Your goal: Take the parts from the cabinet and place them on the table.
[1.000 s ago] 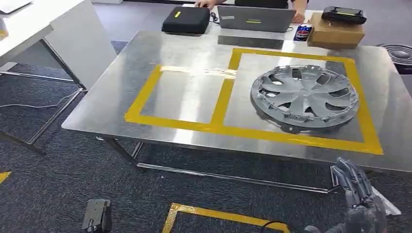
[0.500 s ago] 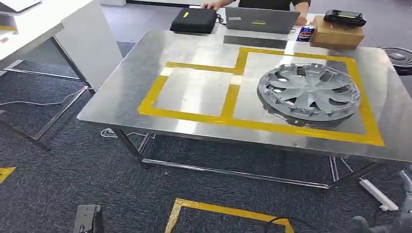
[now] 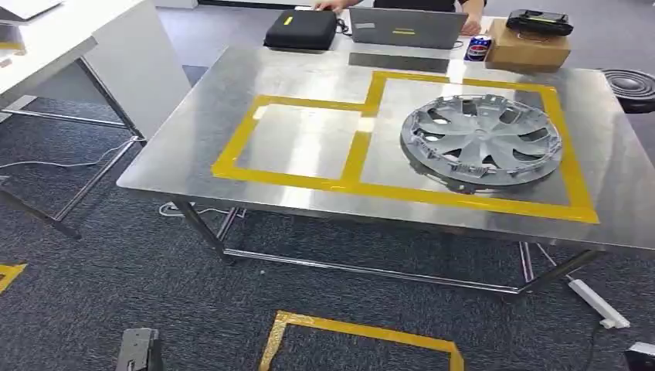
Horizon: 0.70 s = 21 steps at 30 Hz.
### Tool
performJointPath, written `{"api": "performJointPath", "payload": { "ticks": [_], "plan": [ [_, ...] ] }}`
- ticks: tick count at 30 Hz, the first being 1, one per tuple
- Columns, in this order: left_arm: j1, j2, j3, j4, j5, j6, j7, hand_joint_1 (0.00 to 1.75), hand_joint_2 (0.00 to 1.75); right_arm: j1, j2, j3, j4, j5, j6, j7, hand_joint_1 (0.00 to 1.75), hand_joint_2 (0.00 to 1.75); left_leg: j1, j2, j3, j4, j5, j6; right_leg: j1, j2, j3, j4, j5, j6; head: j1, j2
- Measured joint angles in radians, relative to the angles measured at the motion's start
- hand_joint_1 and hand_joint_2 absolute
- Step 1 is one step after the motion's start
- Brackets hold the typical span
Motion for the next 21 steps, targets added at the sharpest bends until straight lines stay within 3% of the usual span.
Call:
{"api": "performJointPath", "payload": {
  "ticks": [5, 10, 15, 21],
  "plan": [
    [0.005, 0.0, 0.0, 0.0, -0.02, 0.014, 0.01, 0.0, 0.0, -0.114, -0.065, -0.221, 0.392, 0.05, -0.065, -0.008, 0.0, 0.0, -0.002, 0.0, -0.004, 0.002, 0.002, 0.003, -0.002, 0.0, -0.002, 0.0, 0.003, 0.003, 0.0, 0.0],
    [0.006, 0.0, 0.0, 0.0, -0.029, 0.024, 0.023, 0.0, 0.0, -0.181, -0.132, -0.341, 0.717, 0.079, -0.147, 0.035, 0.0, 0.0, -0.003, 0.0, -0.005, 0.003, 0.002, 0.003, -0.003, 0.0, -0.004, 0.0, 0.005, 0.004, 0.0, 0.0],
    [0.007, 0.001, 0.001, 0.0, -0.034, 0.027, 0.026, 0.0, 0.0, -0.212, -0.172, -0.394, 0.917, 0.098, -0.179, 0.089, 0.0, 0.0, -0.003, 0.0, -0.007, 0.003, 0.003, 0.004, -0.003, 0.0, -0.005, 0.0, 0.005, 0.004, 0.0, 0.0],
    [0.009, 0.0, 0.006, 0.0, -0.041, 0.037, 0.037, 0.0, 0.0, -0.23, -0.19, -0.41, 1.075, 0.168, -0.199, 0.23, 0.0, 0.0, -0.003, 0.0, -0.008, 0.003, 0.004, 0.003, -0.002, 0.0, -0.006, 0.0, 0.006, 0.004, 0.0, 0.0]
  ]
}}
